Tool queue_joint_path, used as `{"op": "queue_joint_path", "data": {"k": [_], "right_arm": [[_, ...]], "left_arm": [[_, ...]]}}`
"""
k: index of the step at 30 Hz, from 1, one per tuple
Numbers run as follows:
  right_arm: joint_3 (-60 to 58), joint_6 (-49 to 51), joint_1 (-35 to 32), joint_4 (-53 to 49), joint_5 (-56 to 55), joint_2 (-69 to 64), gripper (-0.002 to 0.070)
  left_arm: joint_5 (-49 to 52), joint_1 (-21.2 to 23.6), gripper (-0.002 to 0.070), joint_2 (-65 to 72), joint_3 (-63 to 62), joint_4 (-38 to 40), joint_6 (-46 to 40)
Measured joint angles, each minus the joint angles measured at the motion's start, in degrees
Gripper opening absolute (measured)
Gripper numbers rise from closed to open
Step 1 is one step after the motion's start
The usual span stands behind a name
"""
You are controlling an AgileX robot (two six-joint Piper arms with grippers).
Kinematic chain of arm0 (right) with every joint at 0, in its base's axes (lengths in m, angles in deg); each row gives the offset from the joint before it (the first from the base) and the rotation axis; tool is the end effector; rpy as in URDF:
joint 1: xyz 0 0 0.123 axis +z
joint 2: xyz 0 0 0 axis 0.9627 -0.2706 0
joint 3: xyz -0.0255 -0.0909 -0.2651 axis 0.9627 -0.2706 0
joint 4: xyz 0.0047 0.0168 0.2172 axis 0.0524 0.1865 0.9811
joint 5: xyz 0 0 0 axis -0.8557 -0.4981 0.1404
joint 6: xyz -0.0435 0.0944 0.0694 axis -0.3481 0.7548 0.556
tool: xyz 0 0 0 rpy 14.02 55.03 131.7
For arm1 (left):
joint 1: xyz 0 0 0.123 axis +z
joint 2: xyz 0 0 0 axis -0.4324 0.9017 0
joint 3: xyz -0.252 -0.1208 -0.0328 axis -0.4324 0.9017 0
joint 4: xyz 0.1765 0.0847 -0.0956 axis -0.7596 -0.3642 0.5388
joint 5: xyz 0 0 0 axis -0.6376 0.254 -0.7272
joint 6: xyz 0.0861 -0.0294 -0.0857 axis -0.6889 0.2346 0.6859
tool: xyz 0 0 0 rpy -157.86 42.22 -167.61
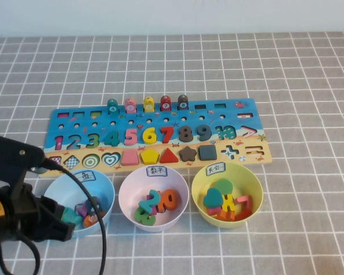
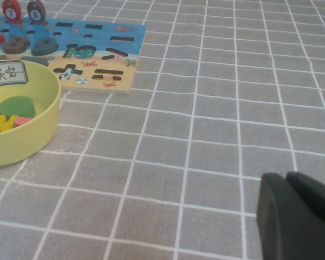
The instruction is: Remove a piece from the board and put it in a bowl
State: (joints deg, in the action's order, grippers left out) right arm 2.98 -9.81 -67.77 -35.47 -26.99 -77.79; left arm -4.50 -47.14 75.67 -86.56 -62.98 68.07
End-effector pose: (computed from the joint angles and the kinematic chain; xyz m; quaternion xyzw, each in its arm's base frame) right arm 0.0532 0.0147 0.1633 -0.0637 0.7997 0.0632 0.5937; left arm 0.1725 -0.0639 0.2285 0.1740 0.9331 -0.0442 0.3117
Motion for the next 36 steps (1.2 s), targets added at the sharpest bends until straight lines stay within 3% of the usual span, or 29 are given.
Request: {"op": "queue_joint_path", "data": {"k": [7,21,36], "right_arm": [[0.0,0.0,0.0,0.0,0.0,0.0,-0.0018],[0.0,0.0,0.0,0.0,0.0,0.09,-0.0018],[0.0,0.0,0.0,0.0,0.0,0.23,-0.0018]], "left_arm": [[-8.79,0.0,0.0192,-0.56,5.33,1.96,0.05],[-17.19,0.0,0.0192,-0.07,9.37,2.21,0.14],[-22.4,0.0,0.0192,9.67,9.37,2.21,0.14]]}}
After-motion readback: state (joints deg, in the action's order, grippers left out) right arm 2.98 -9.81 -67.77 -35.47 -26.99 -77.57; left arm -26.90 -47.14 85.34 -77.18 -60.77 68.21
